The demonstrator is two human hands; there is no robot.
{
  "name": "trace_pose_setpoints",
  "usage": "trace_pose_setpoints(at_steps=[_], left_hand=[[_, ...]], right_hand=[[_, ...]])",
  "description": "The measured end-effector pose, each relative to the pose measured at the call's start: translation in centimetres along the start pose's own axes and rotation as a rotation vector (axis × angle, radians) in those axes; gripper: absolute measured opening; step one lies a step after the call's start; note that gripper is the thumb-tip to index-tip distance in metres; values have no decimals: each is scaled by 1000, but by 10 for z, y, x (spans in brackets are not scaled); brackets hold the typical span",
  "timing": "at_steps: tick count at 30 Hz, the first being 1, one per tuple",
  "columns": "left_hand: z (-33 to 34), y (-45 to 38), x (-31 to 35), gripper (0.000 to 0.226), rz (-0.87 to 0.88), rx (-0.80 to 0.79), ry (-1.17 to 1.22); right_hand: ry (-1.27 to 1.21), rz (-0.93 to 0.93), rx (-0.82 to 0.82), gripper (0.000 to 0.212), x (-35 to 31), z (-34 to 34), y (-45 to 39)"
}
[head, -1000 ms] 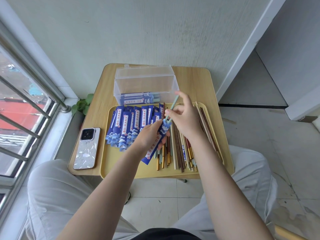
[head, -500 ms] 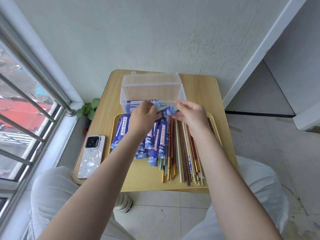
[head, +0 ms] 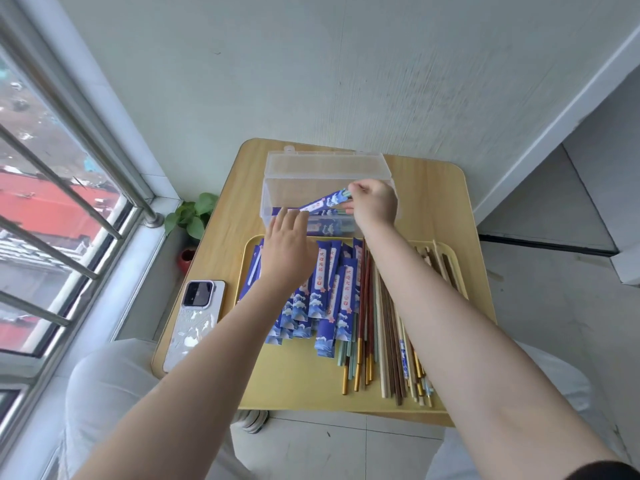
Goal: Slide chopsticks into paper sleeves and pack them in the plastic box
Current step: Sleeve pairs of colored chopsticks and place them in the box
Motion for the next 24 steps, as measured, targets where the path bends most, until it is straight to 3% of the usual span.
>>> trace_pose_setpoints(at_steps=[4,8,13,16,18,21,24], left_hand=[[5,1,-4,61,20,11,-40],[5,0,-1,60,5,15,-55],[-3,-1,4,64,-47,-58,-56],[-8,7,12,39,-25,55,-3],[-5,13,23,21,-66,-48,36],[15,25,36,20,-108,-384,-62],[30,40,36,27,-77,-467,-111]], right_hand=[[451,-31,-197,30,-10,10,-7],[749,32,-345,43,-9,7,-11],[721,-113,-257,30,-18,-14,2],[598,-172,-168,20,-21,-30,25],[630,-91,-273,21,-12,-33,43],[760,152,-537,25,19,-26,70],[759,260,-578,29,41,-22,92]])
Point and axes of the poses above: each hand's wrist, its own y-axis away from the middle knuckle, its own z-axis out of the palm, x = y × z, the point moved 3 cm from there along -y, towards the middle knuckle, and after that the axes turned 9 degrees about -x, right-handed, at the moved point
